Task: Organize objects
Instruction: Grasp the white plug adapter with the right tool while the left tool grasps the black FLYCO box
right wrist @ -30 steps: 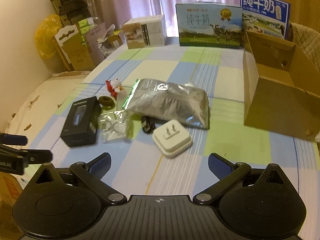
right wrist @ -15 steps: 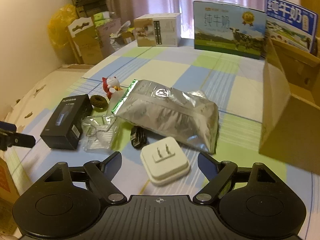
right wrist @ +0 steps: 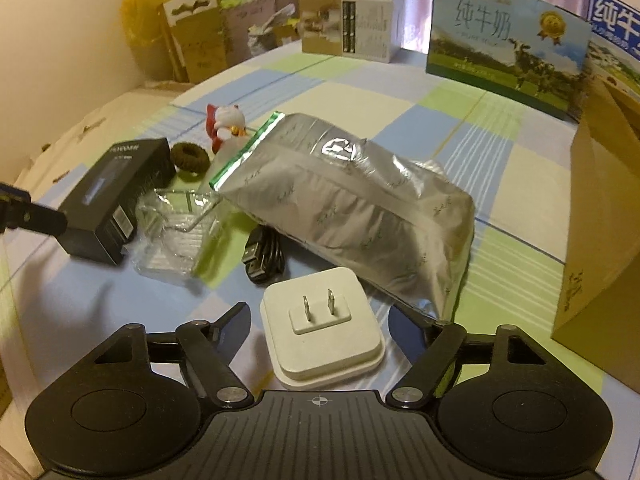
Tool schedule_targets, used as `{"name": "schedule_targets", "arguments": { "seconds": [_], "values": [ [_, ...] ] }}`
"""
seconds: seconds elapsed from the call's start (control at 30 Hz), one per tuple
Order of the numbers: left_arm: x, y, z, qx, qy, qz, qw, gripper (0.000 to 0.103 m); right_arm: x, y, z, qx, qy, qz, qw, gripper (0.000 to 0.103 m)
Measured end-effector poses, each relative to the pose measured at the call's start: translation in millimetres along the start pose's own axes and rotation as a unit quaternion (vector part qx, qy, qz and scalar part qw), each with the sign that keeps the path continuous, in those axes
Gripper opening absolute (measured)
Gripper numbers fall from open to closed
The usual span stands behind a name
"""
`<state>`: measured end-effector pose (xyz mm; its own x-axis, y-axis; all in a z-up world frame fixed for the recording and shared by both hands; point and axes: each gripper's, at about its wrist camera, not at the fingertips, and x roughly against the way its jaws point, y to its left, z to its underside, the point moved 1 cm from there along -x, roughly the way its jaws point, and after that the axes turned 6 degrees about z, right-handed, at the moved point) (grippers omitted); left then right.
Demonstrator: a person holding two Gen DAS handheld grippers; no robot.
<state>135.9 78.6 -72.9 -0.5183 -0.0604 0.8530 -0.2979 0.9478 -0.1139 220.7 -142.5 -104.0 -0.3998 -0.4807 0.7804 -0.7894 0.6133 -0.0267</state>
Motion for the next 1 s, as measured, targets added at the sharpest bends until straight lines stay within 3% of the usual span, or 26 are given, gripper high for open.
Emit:
{"name": "schedule_targets", "arguments": {
  "seconds": [0.17, 0.67, 0.9, 1.0],
  "values": [
    [-12.2, -0.7, -8.0, 0.006, 0.0, -0.002, 1.0, 0.102, -9.2, 4.4, 0.4, 0.016, 0.008, 0.01, 1.0, 0.065],
    [-61.1, -0.5, -42.4, 0.013, 0.029, -0.01, 0.9994, 0.101, 12.1, -9.3, 21.3, -0.028, 0.039, 0.044, 0.998, 0.064],
    [-78.7, 4.7, -49.1, 0.012, 0.048, -0.012, 0.9987, 0.084, 29.0, -27.5, 37.8, -0.073, 0.051, 0.07, 0.994, 0.064],
    [-77.8, 4.6, -46.3, 0.004, 0.044, -0.014, 0.9989, 0.082, 36.6, -33.3, 44.1, -0.087, 0.055, 0.075, 0.992, 0.064]
  ]
}}
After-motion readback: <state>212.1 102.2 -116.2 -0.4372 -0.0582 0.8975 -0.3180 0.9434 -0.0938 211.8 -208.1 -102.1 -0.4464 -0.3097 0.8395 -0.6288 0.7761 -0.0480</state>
